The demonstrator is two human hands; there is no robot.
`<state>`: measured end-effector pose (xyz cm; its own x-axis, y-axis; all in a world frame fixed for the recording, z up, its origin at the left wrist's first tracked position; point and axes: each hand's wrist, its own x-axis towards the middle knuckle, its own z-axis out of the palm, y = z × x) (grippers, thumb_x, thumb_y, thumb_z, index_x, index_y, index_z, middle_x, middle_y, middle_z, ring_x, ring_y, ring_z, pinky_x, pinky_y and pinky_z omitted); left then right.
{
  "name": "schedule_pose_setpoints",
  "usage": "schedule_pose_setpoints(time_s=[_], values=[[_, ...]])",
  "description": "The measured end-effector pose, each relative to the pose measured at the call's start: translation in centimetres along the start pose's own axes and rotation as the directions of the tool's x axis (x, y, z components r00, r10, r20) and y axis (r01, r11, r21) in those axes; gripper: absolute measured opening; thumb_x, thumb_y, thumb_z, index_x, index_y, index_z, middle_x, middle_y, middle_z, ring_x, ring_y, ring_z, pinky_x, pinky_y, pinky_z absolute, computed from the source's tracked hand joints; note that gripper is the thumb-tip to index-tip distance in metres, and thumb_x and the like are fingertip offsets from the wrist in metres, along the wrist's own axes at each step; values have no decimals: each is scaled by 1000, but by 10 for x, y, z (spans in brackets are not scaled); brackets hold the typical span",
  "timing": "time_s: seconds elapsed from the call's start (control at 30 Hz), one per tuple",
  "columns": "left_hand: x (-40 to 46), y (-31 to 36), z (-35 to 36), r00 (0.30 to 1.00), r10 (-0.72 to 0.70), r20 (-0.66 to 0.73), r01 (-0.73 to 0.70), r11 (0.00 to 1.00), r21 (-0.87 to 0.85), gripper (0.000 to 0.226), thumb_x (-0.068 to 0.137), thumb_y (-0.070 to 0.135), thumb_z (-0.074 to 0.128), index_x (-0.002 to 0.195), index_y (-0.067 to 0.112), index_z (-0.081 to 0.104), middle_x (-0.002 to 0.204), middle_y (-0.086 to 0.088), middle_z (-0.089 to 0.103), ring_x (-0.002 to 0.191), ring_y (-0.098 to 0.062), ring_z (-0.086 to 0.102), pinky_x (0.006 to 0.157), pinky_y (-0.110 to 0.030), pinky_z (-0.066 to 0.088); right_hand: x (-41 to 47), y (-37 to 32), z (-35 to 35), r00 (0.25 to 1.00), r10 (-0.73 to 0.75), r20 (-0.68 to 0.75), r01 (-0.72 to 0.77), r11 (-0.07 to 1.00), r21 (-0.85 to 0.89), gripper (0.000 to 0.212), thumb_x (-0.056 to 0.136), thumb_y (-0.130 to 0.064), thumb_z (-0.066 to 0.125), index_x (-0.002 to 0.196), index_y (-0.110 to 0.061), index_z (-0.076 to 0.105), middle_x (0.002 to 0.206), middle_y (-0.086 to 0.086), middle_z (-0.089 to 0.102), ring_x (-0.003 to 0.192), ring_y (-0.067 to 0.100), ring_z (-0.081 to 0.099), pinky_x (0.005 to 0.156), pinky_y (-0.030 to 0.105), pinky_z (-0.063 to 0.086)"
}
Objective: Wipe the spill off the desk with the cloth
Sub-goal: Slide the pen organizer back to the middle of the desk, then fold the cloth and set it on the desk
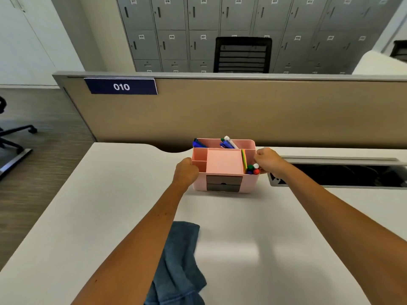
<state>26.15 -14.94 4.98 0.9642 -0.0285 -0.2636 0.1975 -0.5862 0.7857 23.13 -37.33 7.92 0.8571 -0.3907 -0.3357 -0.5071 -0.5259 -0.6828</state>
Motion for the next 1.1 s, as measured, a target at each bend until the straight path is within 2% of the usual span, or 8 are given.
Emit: schedule_pose_setpoints(time_s=[0.23,0.33,0.5,0.63,0.77,0.87,0.97,1.1], values=[[-7,-4,2,998,25,59,-26,1000,15,40,98,37,37,126,11,49,133,-13,55,117,-31,54,101,-44,46,4,16,0,999,-15,28,13,997,74,23,100,-18,37,105,-7,56,102,8,56,89,20,56,52,22,46],[-19,-19,-15,985,50,168,-49,999,-6,58,94,56,27,141,23,34,149,-8,40,132,-31,43,109,-49,37,-4,19,2,997,51,-50,-36,963,266,27,100,-22,35,113,-11,56,104,6,54,93,23,55,66,29,52],[-41,-65,-48,934,-173,313,-52,800,597,74,86,70,26,141,22,34,151,-5,37,134,-27,39,111,-45,30,-50,36,15,883,27,-469,131,945,301,28,99,-24,38,111,-7,56,111,14,61,95,24,56,82,37,51],[-74,-83,-75,875,-258,410,-183,608,772,71,74,77,45,117,22,56,129,-4,56,105,-21,43,87,-37,32,-114,53,43,865,-37,-501,226,919,322,22,98,-19,43,112,-7,55,112,13,58,100,23,55,81,29,46],[-100,-81,-84,949,-104,298,-188,574,797,50,74,63,62,108,26,57,121,-6,55,117,-26,35,99,-46,27,-180,62,73,919,-131,-371,250,922,294,22,97,-19,45,115,-9,54,118,10,58,105,21,54,85,27,41],[-123,-60,-86,963,44,268,-233,639,733,36,77,56,64,100,29,57,115,-5,58,117,-24,36,98,-47,25,-214,62,87,983,-179,-49,186,941,284,28,95,-30,51,120,-18,51,128,7,55,105,18,53,90,29,46],[-151,-31,-92,941,167,294,-326,679,658,26,79,53,64,92,34,52,112,0,60,109,-18,36,95,-45,26,-234,58,88,938,-190,290,108,955,276,63,83,-49,62,135,-25,36,142,5,43,120,24,49,95,38,46],[-188,12,-94,876,335,348,-481,654,583,21,81,42,67,90,32,52,96,8,54,94,-12,38,85,-37,29,-247,45,72,900,-278,336,124,902,413,109,57,-59,74,144,-33,14,150,-1,31,134,24,35,100,40,42]])
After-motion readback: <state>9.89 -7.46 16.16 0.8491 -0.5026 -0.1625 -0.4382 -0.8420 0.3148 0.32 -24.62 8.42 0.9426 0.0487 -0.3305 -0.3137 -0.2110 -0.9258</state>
